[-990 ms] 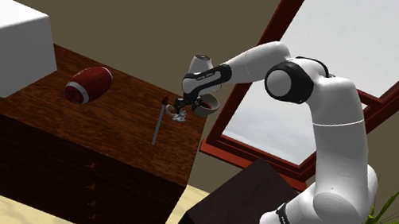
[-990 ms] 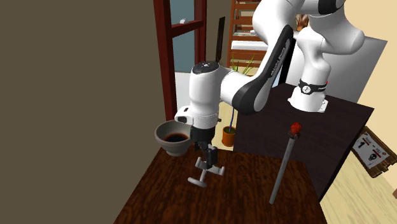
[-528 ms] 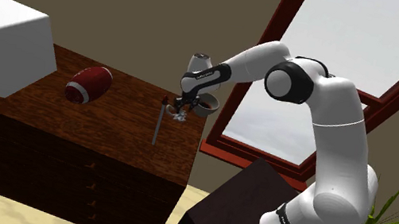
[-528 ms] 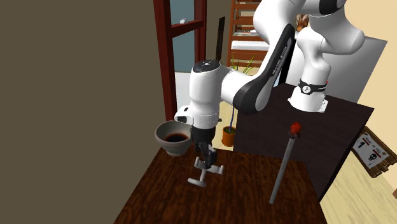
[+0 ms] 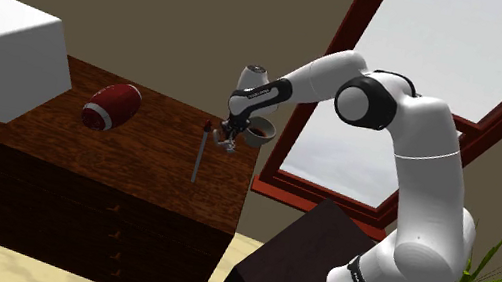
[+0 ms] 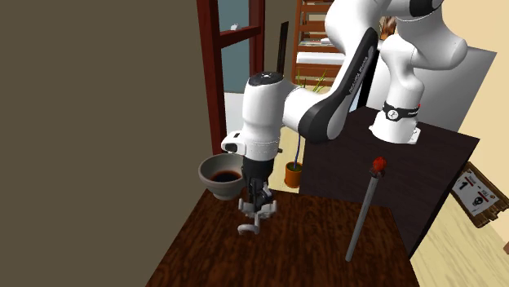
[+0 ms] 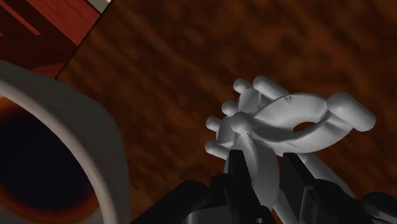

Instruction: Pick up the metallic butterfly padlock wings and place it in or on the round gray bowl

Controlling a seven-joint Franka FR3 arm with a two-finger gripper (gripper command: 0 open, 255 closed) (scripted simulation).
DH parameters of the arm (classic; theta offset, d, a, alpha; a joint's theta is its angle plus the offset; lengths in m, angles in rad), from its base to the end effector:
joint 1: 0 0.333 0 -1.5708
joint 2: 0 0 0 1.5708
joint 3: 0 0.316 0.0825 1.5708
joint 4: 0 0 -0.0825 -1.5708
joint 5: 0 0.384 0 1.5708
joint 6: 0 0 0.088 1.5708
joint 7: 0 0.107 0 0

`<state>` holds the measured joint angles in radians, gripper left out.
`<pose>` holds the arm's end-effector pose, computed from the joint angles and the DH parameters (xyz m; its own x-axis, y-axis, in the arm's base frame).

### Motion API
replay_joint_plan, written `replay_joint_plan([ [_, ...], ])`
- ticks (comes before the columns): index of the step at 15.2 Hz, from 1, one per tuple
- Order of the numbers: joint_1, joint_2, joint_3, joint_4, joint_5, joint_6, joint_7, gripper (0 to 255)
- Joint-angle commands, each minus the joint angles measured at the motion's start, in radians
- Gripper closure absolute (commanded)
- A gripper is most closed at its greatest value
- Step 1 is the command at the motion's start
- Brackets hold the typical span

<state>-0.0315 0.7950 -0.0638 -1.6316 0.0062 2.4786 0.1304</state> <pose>0.6884 -0.0606 0.1581 0.9765 -0.2073 0.0581 -0.2095 -0.9772 0.0342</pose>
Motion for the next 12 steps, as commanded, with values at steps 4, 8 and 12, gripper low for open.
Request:
replay_joint_plan([
  [4, -0.005, -0.030, -0.008, -0.024, -0.004, -0.090, -0.002, 255],
  [8, -0.005, -0.048, -0.009, -0.024, -0.005, -0.106, -0.004, 255],
  [12, 0.099, 0.094, -0.068, 0.275, -0.055, -0.520, 0.162, 0],
])
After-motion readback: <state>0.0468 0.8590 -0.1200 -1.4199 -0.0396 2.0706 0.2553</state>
